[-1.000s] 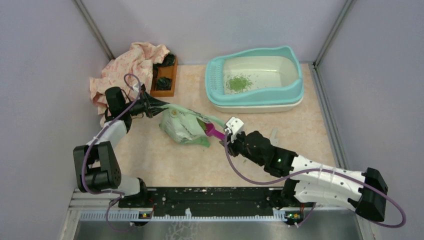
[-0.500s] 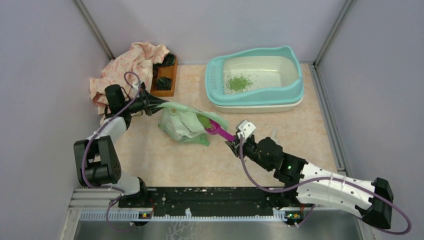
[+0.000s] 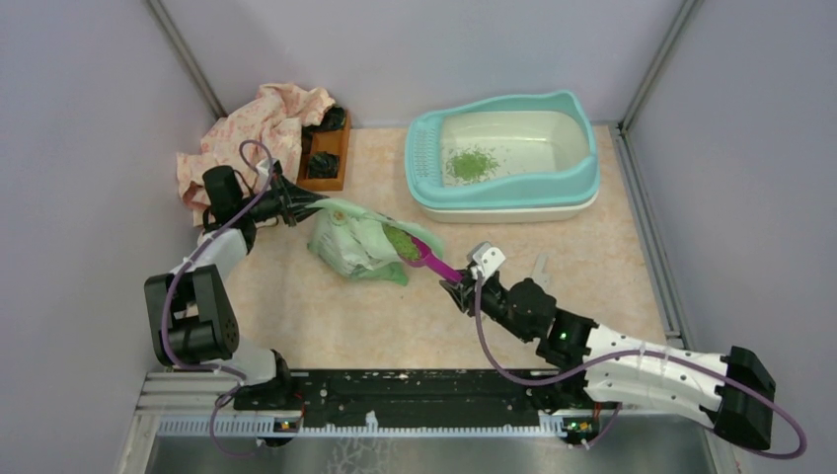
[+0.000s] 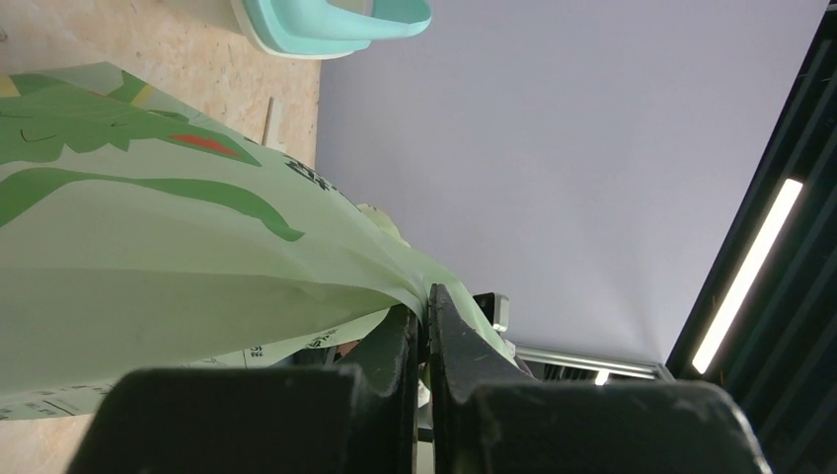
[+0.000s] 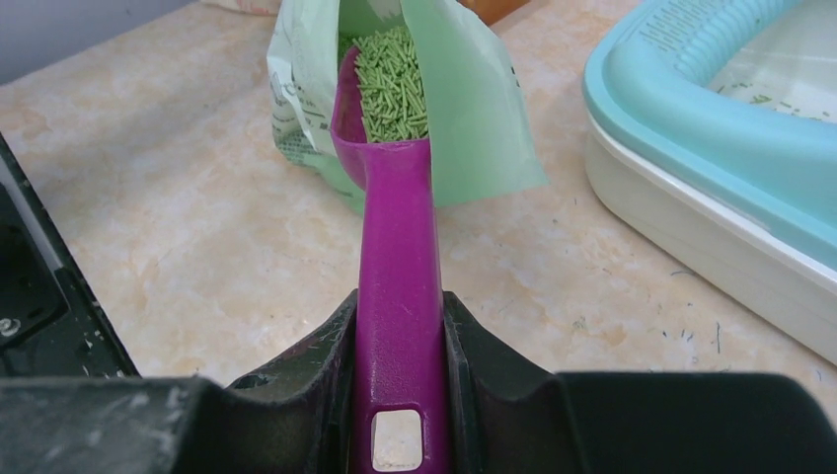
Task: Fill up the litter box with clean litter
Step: 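Scoop the cat litter from the cat litter bag, then pour the cat litter into the litter box, then scoop the cat litter from the cat litter bag.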
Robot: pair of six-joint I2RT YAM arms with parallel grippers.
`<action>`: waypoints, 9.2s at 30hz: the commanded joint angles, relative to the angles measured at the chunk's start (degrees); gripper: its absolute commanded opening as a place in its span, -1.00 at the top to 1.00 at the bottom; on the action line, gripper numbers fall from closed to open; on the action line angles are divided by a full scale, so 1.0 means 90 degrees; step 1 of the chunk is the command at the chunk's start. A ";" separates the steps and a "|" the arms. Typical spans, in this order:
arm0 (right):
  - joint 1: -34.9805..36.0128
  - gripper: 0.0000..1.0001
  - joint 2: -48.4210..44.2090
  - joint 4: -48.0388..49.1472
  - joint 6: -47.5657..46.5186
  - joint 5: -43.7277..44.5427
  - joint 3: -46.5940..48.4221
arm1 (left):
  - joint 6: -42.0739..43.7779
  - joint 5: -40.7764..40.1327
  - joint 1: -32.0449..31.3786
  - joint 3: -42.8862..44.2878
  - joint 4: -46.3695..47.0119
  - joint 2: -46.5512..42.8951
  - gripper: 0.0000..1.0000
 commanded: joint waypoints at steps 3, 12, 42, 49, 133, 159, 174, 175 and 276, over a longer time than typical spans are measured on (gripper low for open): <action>0.0086 1.00 0.0416 0.1492 0.0019 -0.0125 0.0115 | 0.0229 -0.0041 0.0069 0.0275 0.0208 -0.0112 0.88; 0.0092 1.00 -0.0366 0.0505 -0.0107 -0.0057 0.0447 | 0.0358 -0.0092 0.0074 0.0304 0.0157 0.0161 0.88; 0.0092 1.00 -0.1402 -0.0906 -0.0223 -0.0193 0.1565 | 0.0552 -0.0293 0.0072 0.0759 -0.0091 0.0735 0.88; 0.0097 1.00 -0.1323 -0.0922 -0.0537 0.0174 0.1889 | 0.0614 -0.0282 0.0080 0.0622 -0.0114 0.0668 0.88; -0.3816 1.00 0.2627 -0.5528 -0.0030 -0.2848 0.7229 | 0.2019 -0.0692 0.0022 0.1030 -0.2448 -0.0470 0.23; -0.2006 1.00 0.1096 -0.6372 0.0619 -0.3829 0.5552 | 0.2191 -0.0746 0.0018 0.1263 -0.2699 -0.0366 -0.10; -0.2007 1.00 0.1917 -0.5907 0.0440 -0.2467 0.5481 | 0.2173 -0.0747 0.0019 0.1170 -0.2674 -0.0402 -0.04; -0.2006 1.00 0.1934 -0.5932 0.0411 -0.2446 0.5510 | 0.2164 -0.0746 0.0016 0.1166 -0.2667 -0.0397 -0.03; -0.0103 1.00 0.2420 0.0819 -0.0355 -0.1068 0.1778 | 0.2148 -0.0672 0.0031 0.0945 -0.2432 -0.0209 0.71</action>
